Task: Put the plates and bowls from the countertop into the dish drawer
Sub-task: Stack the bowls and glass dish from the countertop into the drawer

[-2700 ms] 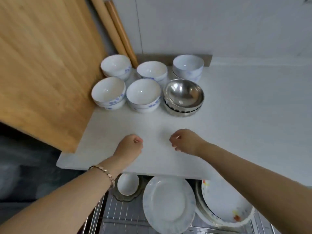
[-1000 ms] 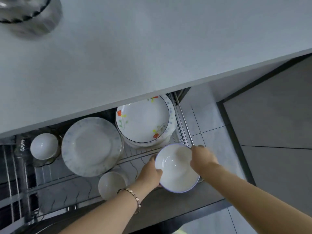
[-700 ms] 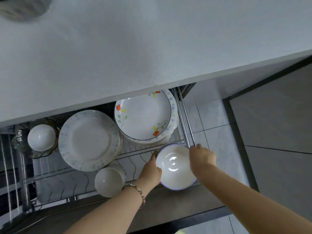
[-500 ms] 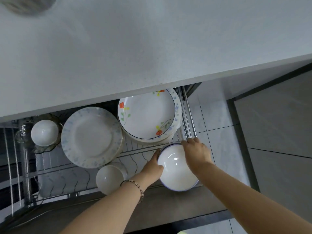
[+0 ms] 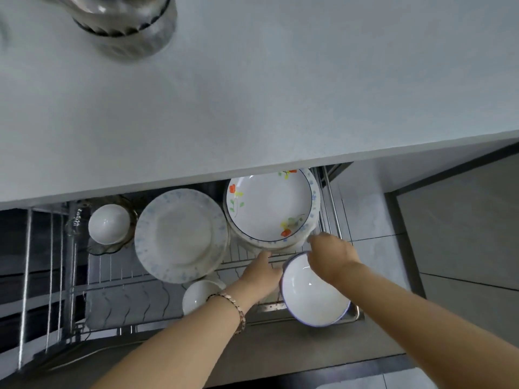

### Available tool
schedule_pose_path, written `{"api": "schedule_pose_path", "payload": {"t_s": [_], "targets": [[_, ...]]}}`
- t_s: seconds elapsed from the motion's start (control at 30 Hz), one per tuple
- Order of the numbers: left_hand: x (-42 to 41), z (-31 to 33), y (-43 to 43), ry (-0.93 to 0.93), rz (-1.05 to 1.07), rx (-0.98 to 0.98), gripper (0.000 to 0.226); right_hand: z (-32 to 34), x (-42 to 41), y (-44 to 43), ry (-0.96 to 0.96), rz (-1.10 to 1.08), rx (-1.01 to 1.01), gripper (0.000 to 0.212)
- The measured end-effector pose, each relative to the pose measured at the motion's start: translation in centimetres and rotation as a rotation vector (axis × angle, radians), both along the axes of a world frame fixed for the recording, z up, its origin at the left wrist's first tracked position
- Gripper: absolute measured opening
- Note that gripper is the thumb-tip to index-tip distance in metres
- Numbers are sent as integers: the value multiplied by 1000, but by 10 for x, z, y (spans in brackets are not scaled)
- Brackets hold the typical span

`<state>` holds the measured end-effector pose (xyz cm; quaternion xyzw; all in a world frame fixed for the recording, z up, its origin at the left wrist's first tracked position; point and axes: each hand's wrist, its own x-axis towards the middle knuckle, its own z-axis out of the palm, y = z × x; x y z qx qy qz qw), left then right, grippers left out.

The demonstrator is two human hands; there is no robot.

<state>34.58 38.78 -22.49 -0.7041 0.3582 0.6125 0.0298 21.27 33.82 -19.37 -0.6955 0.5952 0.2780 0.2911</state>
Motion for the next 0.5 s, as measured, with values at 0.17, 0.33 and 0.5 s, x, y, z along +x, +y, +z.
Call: {"api": "schedule_pose_path", "payload": {"t_s": [0.17, 0.33, 0.5], "targets": [[89, 77, -25, -28, 136, -310, 16, 69, 57, -41, -240, -158, 42, 34], [190, 149, -68, -110, 372, -558, 32, 147, 152, -94, -678, -488, -38, 31], [277, 179, -92, -135, 482, -599, 30, 185, 250, -154, -884, -937, 88, 46]]}}
